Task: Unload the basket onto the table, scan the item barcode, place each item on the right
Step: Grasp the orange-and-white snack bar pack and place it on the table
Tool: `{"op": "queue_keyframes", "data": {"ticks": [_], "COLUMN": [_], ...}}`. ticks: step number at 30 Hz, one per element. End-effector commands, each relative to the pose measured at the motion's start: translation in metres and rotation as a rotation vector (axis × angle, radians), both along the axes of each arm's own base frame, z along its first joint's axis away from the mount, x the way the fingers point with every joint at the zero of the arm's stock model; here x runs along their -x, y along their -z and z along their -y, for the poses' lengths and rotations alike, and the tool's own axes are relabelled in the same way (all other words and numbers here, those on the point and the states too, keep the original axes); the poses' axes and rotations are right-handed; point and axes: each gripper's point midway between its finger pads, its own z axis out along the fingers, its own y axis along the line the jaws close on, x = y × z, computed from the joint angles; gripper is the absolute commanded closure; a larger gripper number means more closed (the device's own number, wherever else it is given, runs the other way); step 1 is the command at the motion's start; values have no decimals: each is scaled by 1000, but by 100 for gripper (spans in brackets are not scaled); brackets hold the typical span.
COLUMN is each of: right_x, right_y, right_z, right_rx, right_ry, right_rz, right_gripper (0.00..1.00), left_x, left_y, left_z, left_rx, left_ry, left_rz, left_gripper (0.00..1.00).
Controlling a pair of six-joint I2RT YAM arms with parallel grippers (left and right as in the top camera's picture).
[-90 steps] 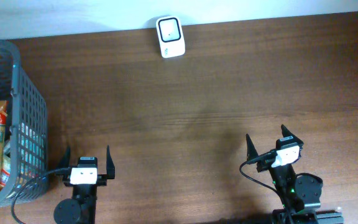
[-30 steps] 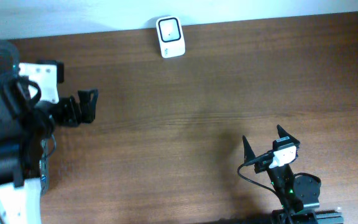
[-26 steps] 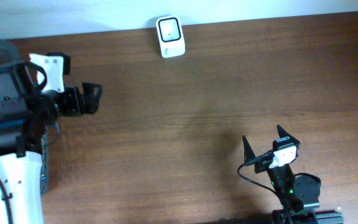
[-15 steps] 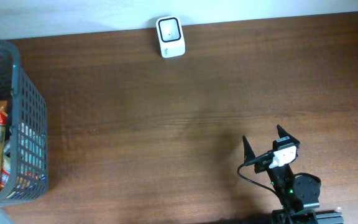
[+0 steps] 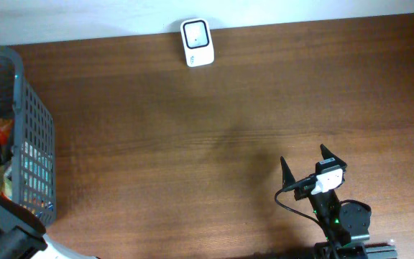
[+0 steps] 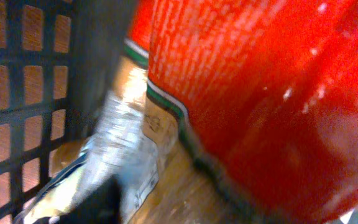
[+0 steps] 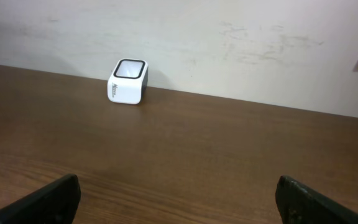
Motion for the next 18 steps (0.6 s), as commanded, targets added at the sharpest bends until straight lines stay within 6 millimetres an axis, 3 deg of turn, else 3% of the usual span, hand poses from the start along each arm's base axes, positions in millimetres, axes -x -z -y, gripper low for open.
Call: {"op": "queue_keyframes", "data": {"ticks": [1,2,4,5,7,8,10,12,13,14,15,16,18], "right_x": [1,1,1,1,1,1,1,1,1,1,1,1,1], "right_y": [3,3,3,3,3,3,3,3,3,3,3,3,3], "right_z": [-3,-3,-3,-3,-3,-3,-3,-3,-3,-3,-3,-3,-3], "right_rx": [-11,-11,-11,-11,-11,-11,-11,-11,-11,-11,-11,-11,-11], "right_ry": [-15,-15,-15,-15,-15,-15,-15,-15,-15,-15,-15,-15,-15], "right_rz": [-8,-8,-8,-8,-8,-8,-8,-8,-8,-8,-8,-8,-8], "right_gripper": [1,1,1,1,1,1,1,1,1,1,1,1,1], "left_x": [-1,-3,-5,-7,-5,-1,21,34,42,49,51,49,27], "left_y": [3,-8,-43,-92,-155,-199,-313,-375,-407,-432,-442,-444,-421], "left_z": [1,0,-1,-1,3,7,36,68,94,128,154,184,245], "left_rx": [28,13,-36,-105,-186,-243,-401,-492,-529,-522,-469,-379,-160], "left_ry": [-25,-36,-72,-98,-134,-161,-166,-116,-67,-4,33,80,215], "left_rz": [11,34,112,217,367,476,771,954,1057,1153,1218,1266,1237], "left_gripper": [92,100,100,100,100,100,100,100,100,100,100,100,100]}}
